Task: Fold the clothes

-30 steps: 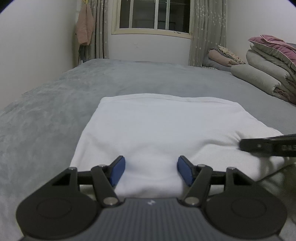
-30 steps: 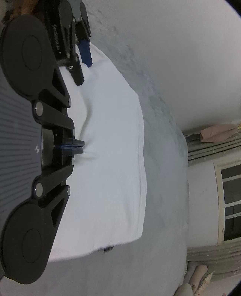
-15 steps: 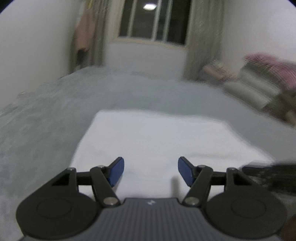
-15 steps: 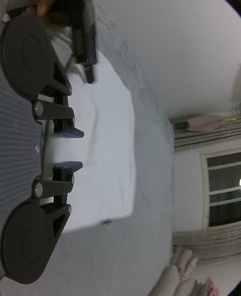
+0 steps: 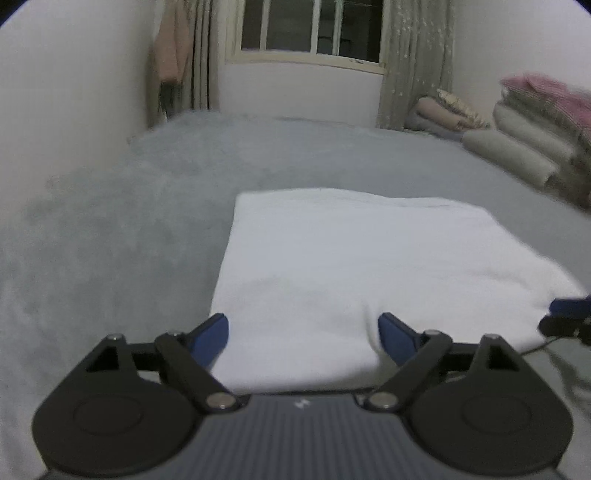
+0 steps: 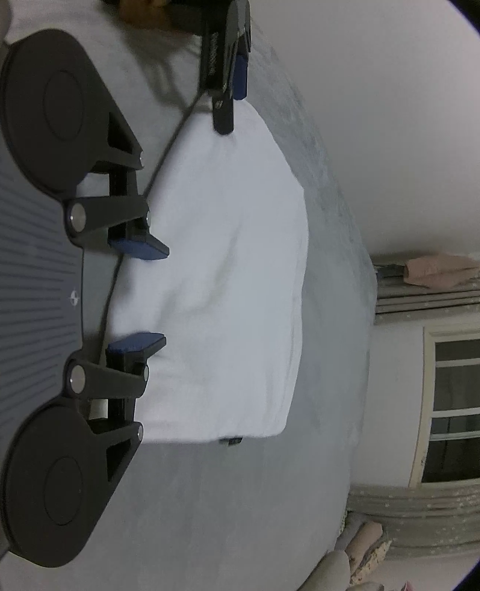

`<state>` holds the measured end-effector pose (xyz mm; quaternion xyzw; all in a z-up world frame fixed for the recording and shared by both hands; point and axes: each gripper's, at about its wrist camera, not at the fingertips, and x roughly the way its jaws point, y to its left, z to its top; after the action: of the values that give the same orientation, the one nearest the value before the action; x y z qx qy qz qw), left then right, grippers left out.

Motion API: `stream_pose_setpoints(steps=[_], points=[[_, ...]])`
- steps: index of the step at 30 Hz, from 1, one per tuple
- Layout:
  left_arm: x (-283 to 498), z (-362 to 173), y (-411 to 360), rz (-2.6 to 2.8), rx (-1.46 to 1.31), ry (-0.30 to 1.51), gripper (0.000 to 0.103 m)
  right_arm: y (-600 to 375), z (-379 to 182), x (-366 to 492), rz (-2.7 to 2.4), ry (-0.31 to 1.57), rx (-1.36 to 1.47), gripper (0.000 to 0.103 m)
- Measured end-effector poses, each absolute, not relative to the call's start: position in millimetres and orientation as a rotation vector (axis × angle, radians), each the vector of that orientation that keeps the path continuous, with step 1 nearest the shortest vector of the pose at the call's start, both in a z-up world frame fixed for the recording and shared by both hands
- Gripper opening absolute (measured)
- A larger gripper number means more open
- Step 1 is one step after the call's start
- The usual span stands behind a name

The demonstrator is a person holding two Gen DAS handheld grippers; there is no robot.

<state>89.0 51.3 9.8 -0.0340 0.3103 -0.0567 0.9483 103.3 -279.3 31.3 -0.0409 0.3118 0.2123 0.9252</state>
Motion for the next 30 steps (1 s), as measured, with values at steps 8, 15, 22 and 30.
stream_pose_setpoints(steps=[8, 15, 22, 30], points=[[79.4, 13.7, 101.3, -0.043, -0.133, 0.703, 0.086, -324.6, 33.1, 104.7, 0.385, 0.676, -0.028, 0.054], [76.1, 33.6, 112.0, 0.013, -0.128, 0.687, 0.083, -331.7, 37.4, 108.4, 0.296, 0.706, -0.065, 0.064], [72.4, 46.2, 54.2, -0.051, 0.037, 0.603, 0.083, -313.0, 56.0, 107.3, 0.253, 0.586, -0.074, 0.065], [84.6, 17.8, 49.1, -0.117, 0.007, 0.682, 0.087, -280.5, 61.9, 114.2, 0.319, 0.51, -0.062, 0.065]])
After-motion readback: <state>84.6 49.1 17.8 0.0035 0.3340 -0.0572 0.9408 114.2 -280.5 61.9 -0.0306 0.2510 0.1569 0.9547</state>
